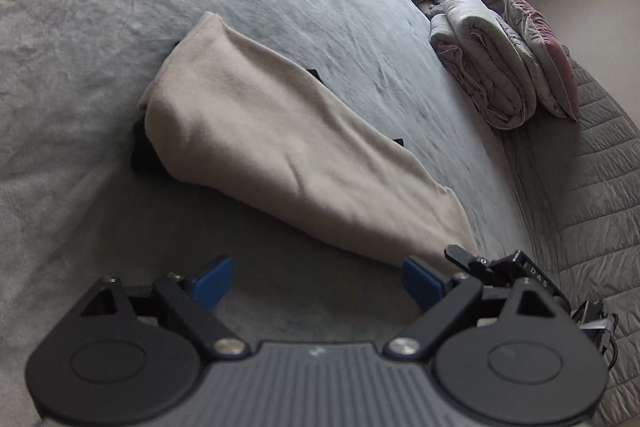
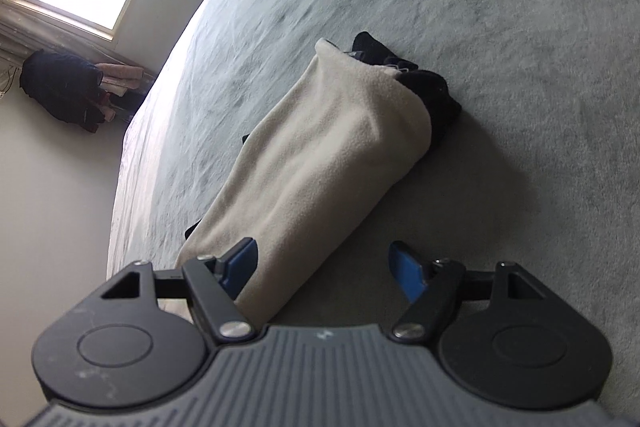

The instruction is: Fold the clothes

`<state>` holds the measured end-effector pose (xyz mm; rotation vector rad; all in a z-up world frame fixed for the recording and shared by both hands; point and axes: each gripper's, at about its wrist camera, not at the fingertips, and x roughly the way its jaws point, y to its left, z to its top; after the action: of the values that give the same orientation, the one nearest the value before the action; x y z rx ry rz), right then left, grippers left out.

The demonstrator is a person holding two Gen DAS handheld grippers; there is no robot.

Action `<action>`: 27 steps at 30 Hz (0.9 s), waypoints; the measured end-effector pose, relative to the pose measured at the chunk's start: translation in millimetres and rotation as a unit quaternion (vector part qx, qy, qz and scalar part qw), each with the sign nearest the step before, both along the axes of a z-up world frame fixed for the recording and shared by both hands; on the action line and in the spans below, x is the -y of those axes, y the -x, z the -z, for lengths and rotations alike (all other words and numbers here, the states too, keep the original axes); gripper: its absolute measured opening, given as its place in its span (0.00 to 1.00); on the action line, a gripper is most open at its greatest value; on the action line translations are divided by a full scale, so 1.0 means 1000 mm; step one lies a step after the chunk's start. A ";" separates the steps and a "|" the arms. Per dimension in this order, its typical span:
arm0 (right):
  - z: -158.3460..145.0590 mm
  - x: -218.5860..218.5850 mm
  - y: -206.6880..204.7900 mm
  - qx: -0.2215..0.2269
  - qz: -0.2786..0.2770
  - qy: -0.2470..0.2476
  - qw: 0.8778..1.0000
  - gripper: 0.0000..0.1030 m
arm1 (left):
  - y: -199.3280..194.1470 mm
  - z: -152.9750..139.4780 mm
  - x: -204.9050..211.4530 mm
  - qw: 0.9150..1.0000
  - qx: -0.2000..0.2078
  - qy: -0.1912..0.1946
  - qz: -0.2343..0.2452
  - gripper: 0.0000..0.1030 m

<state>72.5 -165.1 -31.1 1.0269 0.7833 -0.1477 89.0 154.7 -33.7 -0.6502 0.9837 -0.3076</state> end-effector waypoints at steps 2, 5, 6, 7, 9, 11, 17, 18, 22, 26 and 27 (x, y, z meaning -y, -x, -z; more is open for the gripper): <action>0.000 0.003 0.000 0.005 0.010 -0.001 1.000 0.74 | -0.002 0.006 -0.002 1.000 -0.002 -0.001 -0.026 0.87; -0.001 0.009 0.000 0.011 0.029 0.005 1.000 0.74 | -0.004 0.013 -0.010 0.998 0.004 0.012 -0.069 0.83; -0.001 0.011 0.001 0.012 0.036 0.006 0.999 0.73 | -0.004 0.014 -0.012 0.996 0.010 0.014 -0.082 0.83; -0.002 0.013 0.001 0.014 0.042 0.008 0.999 0.73 | -0.004 0.014 -0.013 0.995 0.017 0.011 -0.094 0.81; -0.002 0.020 0.002 0.017 0.063 0.015 0.998 0.73 | -0.005 0.014 -0.015 0.993 0.030 0.004 -0.116 0.78; -0.003 0.027 0.002 0.020 0.082 0.020 0.996 0.73 | -0.008 0.015 -0.019 0.990 0.038 0.002 -0.136 0.74; -0.003 0.039 0.006 0.024 0.115 0.010 0.993 0.71 | -0.019 0.016 -0.031 0.983 0.043 0.016 -0.179 0.68; -0.003 0.039 0.007 0.024 0.117 0.011 0.993 0.71 | -0.021 0.015 -0.035 0.982 0.043 0.017 -0.185 0.68; -0.006 0.043 0.012 0.028 0.134 0.040 0.990 0.71 | -0.026 0.011 -0.048 0.974 0.051 0.008 -0.221 0.68; -0.007 0.057 0.020 0.031 0.161 0.059 0.985 0.71 | -0.033 0.006 -0.060 0.971 0.051 0.005 -0.235 0.70; -0.007 0.059 0.022 0.030 0.164 0.056 0.984 0.71 | -0.034 0.006 -0.062 0.971 0.047 0.011 -0.234 0.71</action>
<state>50.6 -224.1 -24.5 1.0436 0.5392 -0.4366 123.4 217.1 -39.2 -0.8566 0.7104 0.0677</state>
